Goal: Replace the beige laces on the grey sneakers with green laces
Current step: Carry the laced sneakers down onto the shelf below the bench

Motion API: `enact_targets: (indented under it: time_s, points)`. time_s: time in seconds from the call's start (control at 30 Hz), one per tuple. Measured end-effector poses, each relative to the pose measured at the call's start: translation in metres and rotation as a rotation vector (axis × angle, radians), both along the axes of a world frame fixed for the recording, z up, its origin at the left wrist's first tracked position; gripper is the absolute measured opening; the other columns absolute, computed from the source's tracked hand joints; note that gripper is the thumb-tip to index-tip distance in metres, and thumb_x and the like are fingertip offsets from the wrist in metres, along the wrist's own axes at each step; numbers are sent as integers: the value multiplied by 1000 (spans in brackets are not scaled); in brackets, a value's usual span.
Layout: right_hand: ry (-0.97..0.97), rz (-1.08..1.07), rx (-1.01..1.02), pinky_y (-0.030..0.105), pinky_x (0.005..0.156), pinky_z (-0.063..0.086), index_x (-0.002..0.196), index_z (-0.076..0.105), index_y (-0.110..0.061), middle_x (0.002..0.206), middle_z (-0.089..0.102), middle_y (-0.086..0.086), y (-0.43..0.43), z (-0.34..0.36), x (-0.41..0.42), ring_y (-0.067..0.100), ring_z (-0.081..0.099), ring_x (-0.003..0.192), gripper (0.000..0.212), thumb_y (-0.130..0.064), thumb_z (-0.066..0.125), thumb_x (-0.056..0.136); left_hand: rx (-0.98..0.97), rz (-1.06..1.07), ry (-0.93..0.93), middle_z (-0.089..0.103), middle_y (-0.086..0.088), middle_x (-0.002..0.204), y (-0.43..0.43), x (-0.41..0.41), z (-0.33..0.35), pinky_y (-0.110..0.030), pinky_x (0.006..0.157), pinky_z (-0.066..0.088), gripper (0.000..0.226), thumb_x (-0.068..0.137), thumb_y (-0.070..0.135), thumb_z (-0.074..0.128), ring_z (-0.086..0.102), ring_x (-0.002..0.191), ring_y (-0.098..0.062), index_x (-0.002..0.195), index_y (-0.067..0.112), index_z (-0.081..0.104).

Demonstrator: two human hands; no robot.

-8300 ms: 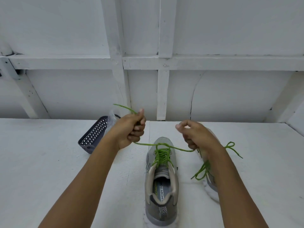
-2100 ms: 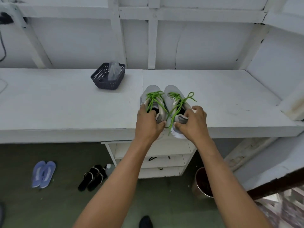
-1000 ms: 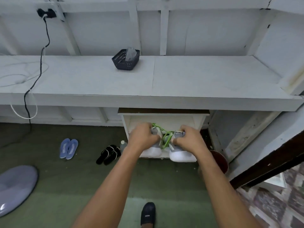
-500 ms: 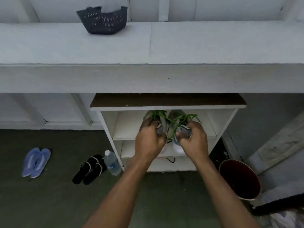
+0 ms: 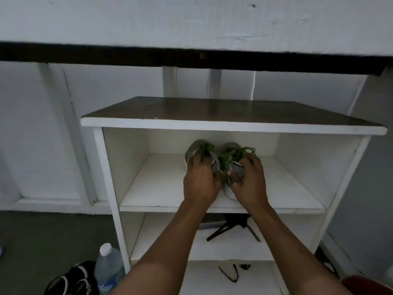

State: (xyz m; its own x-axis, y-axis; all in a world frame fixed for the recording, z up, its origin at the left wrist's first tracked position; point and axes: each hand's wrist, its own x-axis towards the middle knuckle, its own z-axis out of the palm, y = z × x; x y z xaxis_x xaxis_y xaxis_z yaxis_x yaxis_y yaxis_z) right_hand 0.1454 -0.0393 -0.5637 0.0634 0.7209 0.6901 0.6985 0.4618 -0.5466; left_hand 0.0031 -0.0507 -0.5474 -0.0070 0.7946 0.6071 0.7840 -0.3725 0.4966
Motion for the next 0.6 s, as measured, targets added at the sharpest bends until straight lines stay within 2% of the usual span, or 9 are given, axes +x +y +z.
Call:
enact_targets:
  time_s: [0.1, 0.13, 0.2, 0.27, 0.37, 0.43, 0.53, 0.6]
  points:
    - [95, -10, 57, 39, 93, 46, 110, 64, -9, 122, 58, 10, 0, -5, 1, 22, 50, 111, 33, -14, 65, 78, 48, -7, -15, 47, -18, 141, 1, 3, -12, -46, 81, 56, 43, 86, 24, 68, 48, 123, -36, 124, 4, 61]
    - [169, -11, 34, 38, 95, 46, 117, 61, -11, 124, 57, 7, -2, -5, 0, 19, 50, 113, 40, -14, 68, 78, 51, -10, -31, 45, -16, 144, 1, 3, -12, -45, 84, 56, 45, 87, 25, 68, 47, 125, -35, 126, 6, 60]
    - [329, 6, -89, 34, 100, 45, 135, 48, -17, 130, 55, 1, -3, -3, 2, 16, 51, 117, 66, -15, 78, 76, 47, -27, -64, 40, -14, 149, 3, 0, -12, -43, 89, 54, 48, 86, 25, 70, 44, 127, -34, 130, 8, 58]
    - [420, 15, -207, 34, 101, 46, 139, 44, -20, 131, 55, -1, -3, -2, 2, 16, 53, 118, 77, -27, 80, 71, 48, -46, -89, 39, -15, 148, 1, -4, -10, -44, 91, 53, 47, 84, 23, 72, 47, 125, -34, 126, 8, 59]
    - [412, -3, -196, 37, 96, 50, 128, 54, -17, 121, 61, 1, -7, -6, 2, 20, 58, 111, 73, -47, 69, 63, 31, -64, -93, 42, -15, 144, -4, -6, -8, -42, 88, 53, 45, 80, 21, 74, 51, 119, -33, 120, 5, 61]
    - [418, -9, -182, 38, 94, 51, 127, 55, -18, 118, 63, -1, -7, -11, 2, 20, 59, 109, 77, -56, 64, 60, 27, -65, -85, 42, -13, 144, -5, -4, -6, -40, 89, 53, 47, 79, 22, 74, 51, 120, -32, 121, 6, 60]
    - [418, 7, -171, 41, 95, 52, 131, 52, -20, 121, 63, -3, -4, -14, 1, 17, 59, 110, 79, -58, 64, 63, 52, -81, -130, 39, -14, 146, -3, 1, -7, -34, 93, 50, 52, 79, 18, 74, 47, 125, -30, 127, 8, 55]
    - [423, 9, -176, 44, 97, 51, 134, 49, -21, 124, 61, -3, -2, -16, 0, 17, 57, 113, 78, -58, 63, 66, 29, -91, -211, 29, -12, 152, -6, 6, -13, -29, 101, 40, 70, 80, 15, 74, 36, 135, -27, 142, 13, 42]
